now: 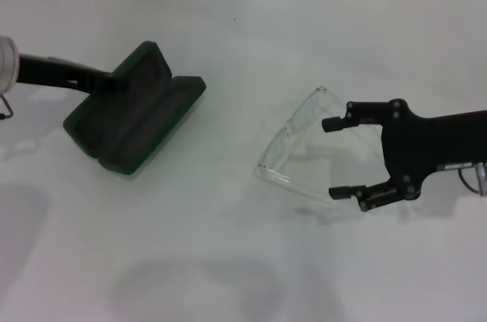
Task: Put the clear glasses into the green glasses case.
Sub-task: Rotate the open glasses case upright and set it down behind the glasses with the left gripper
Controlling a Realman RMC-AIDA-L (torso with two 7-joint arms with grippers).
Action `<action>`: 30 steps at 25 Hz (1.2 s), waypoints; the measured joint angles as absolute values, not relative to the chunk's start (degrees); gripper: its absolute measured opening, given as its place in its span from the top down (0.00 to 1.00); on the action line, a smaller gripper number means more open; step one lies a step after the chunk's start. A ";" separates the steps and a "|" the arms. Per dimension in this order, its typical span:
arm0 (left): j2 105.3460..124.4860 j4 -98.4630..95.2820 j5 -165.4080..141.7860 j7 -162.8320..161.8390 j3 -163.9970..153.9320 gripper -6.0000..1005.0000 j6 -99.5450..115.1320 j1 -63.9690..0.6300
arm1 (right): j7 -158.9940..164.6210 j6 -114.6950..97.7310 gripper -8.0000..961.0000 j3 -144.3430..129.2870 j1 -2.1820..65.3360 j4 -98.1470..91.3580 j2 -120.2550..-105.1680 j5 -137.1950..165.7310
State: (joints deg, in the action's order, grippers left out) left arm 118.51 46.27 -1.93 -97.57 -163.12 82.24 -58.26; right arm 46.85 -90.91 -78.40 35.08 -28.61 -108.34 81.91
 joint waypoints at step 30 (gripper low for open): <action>119.48 24.23 -21.10 -69.42 -163.13 0.69 70.87 -79.58 | 44.31 -90.62 0.17 -78.34 30.52 -28.30 -110.39 83.06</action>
State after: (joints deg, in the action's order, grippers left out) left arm 119.48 24.23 -21.10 -69.42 -163.13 70.87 -79.58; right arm 44.31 -90.62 -78.34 30.52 -28.30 -110.39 83.06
